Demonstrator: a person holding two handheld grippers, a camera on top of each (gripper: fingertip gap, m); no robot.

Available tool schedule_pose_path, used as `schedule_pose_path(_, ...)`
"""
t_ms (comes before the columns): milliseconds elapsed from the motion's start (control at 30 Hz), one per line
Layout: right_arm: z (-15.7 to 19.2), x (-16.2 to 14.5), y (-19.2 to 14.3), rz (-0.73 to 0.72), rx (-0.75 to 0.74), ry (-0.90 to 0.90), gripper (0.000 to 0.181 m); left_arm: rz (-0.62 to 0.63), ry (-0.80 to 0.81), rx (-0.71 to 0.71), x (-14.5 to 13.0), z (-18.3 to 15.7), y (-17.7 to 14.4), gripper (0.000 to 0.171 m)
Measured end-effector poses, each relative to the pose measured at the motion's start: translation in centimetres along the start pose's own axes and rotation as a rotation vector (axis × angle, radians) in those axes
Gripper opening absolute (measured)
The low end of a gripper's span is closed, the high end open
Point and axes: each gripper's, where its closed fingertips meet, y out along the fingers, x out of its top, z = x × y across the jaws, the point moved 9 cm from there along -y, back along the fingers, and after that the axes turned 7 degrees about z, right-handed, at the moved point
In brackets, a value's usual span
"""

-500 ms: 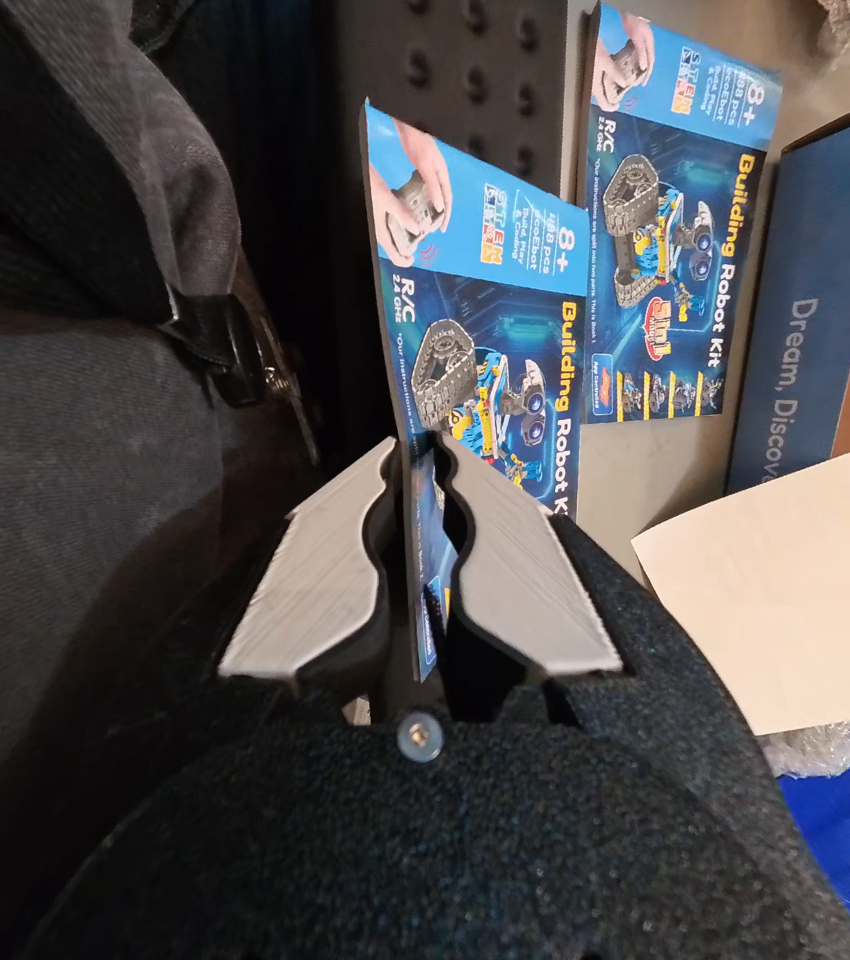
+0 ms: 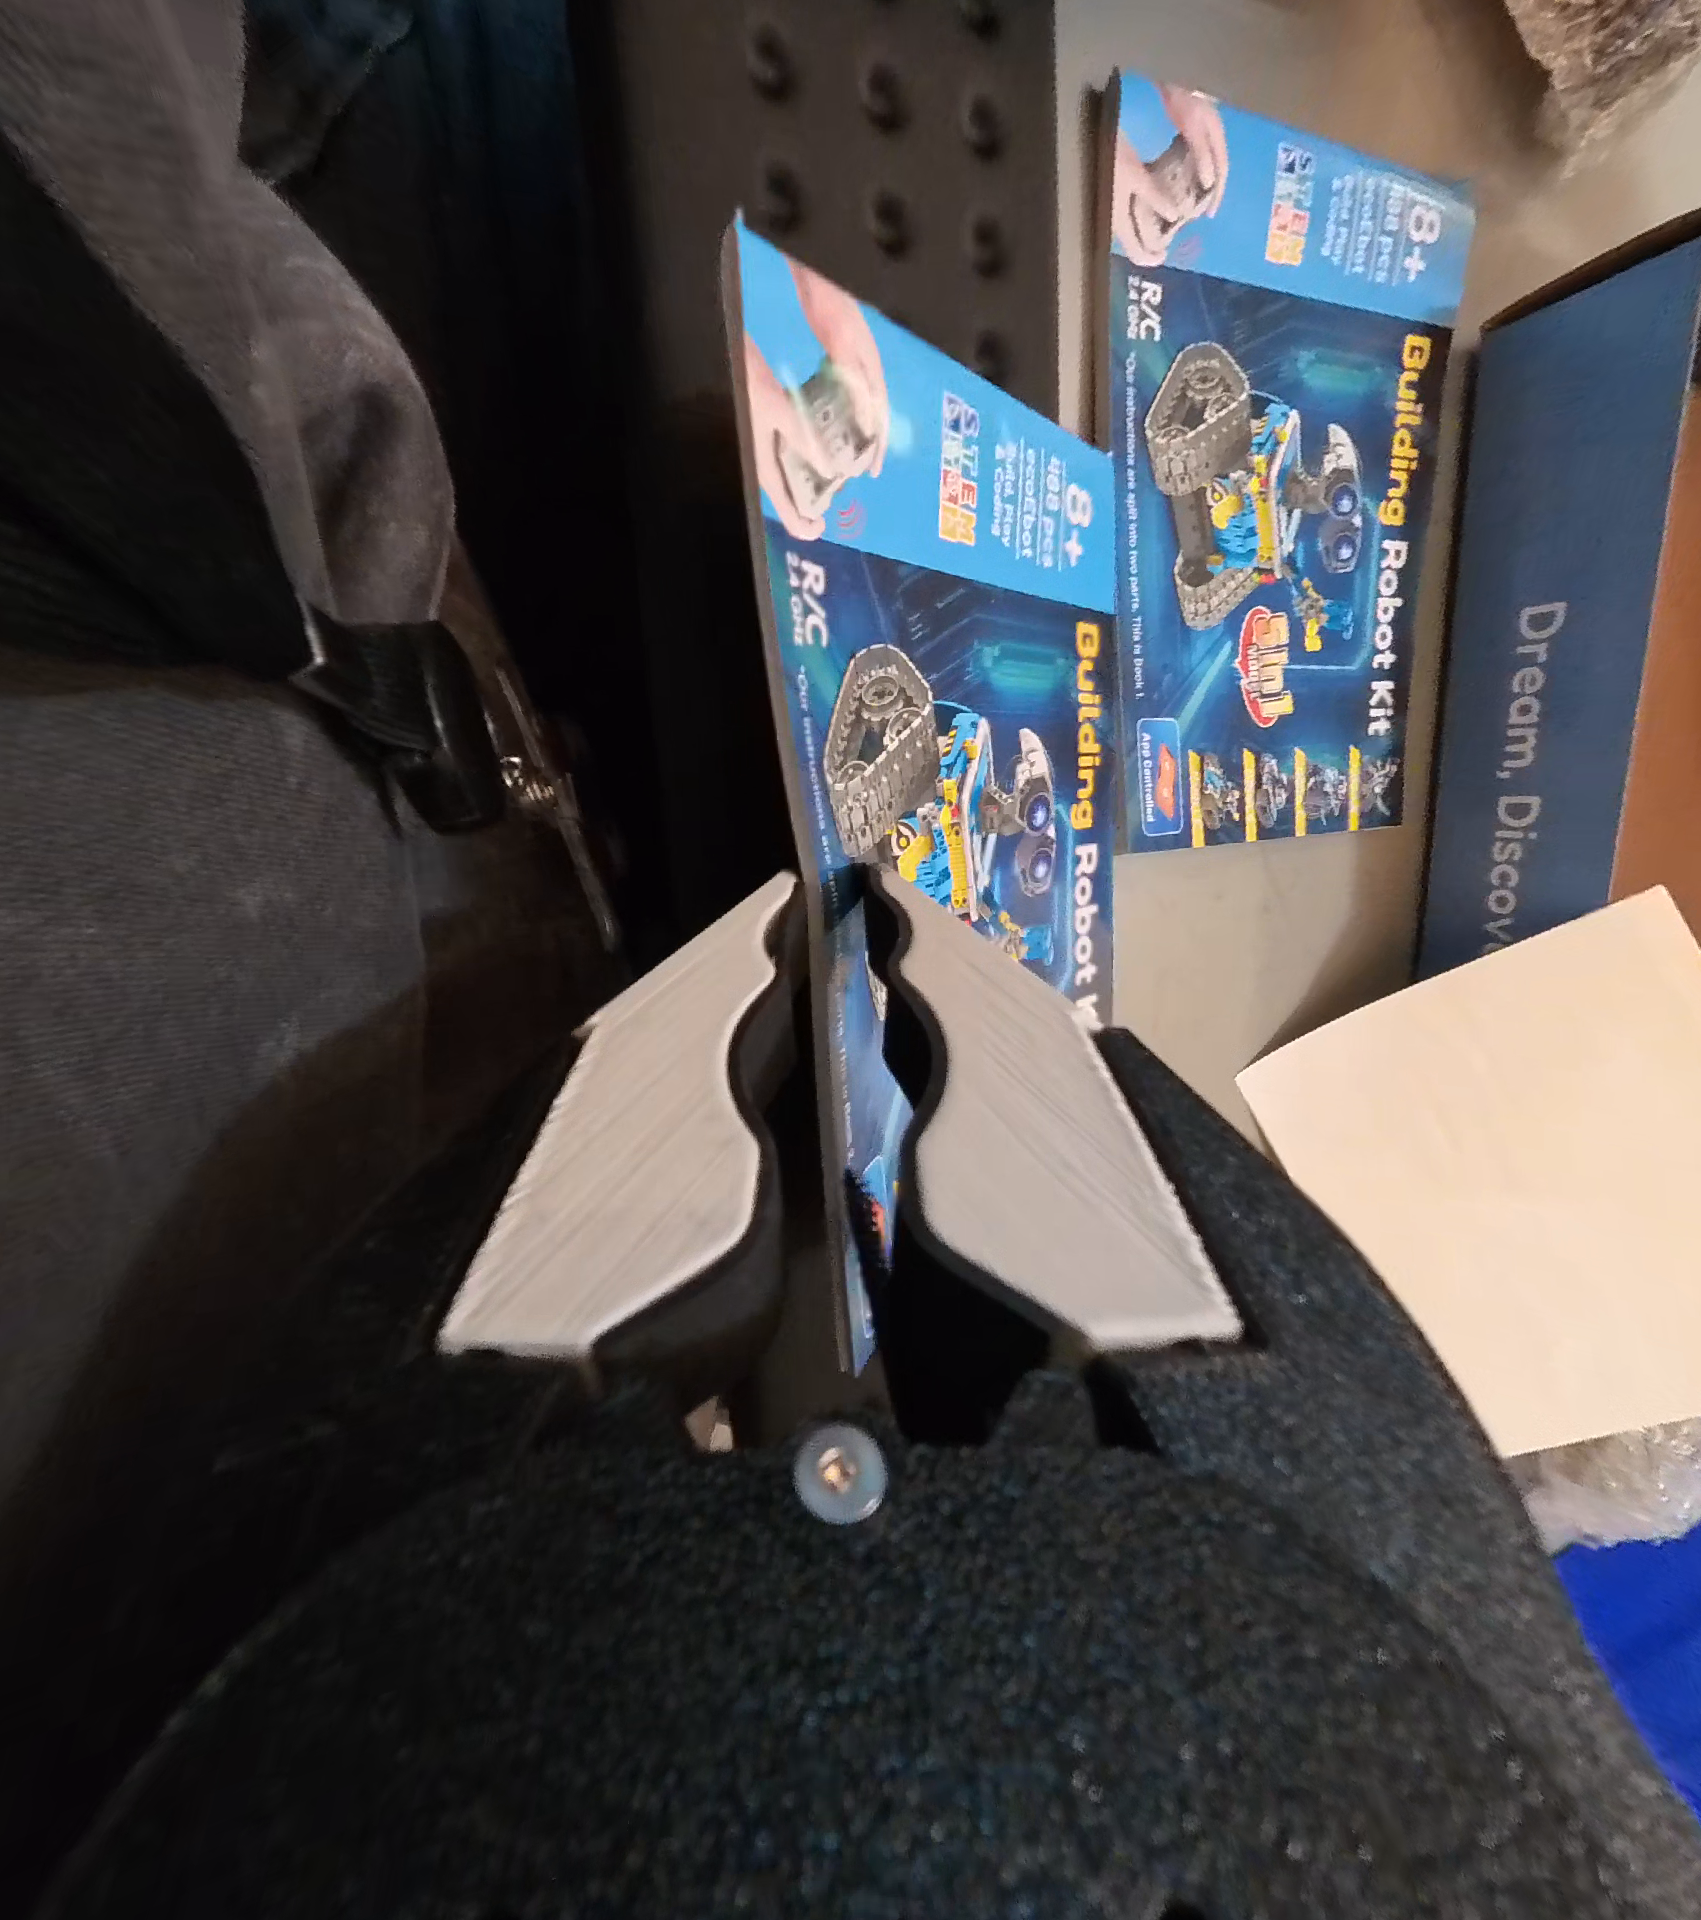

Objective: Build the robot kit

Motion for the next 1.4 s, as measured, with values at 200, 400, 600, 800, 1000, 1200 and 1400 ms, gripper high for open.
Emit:
schedule_pose_path(200,-0.3,0.0,-0.4,-0.011,-0.040,-0.009,0.006,-0.001,-0.002,-0.004,0.0,0.0,0.0,0.007)
schedule_pose_path(400,-1.0,-0.1,-0.9,-0.020,-0.071,0.015,0.003,0.001,0.002,-0.003,0.0,0.0,0.0,0.007)
schedule_pose_path(600,-1.7,0.3,-1.6,-0.038,-0.129,-0.009,0.001,0.004,0.005,-0.005,0.0,0.0,0.0,0.007)
schedule_pose_path(800,-0.2,0.6,0.3,0.005,-0.056,-0.060,0.006,0.007,0.007,-0.005,0.0,0.0,-0.1,0.007)
schedule_pose_path(1000,1.8,0.1,2.7,0.073,0.025,-0.079,0.019,0.007,0.007,-0.007,-0.1,0.1,-0.1,0.007)
schedule_pose_path(1200,2.0,-0.2,2.8,0.036,-0.006,-0.041,0.023,0.010,0.009,-0.004,0.0,0.0,-0.1,0.007)
schedule_pose_path(1400,1.6,-1.0,2.1,-0.018,-0.049,0.040,0.044,0.009,0.006,-0.008,0.0,0.1,-0.1,0.007)
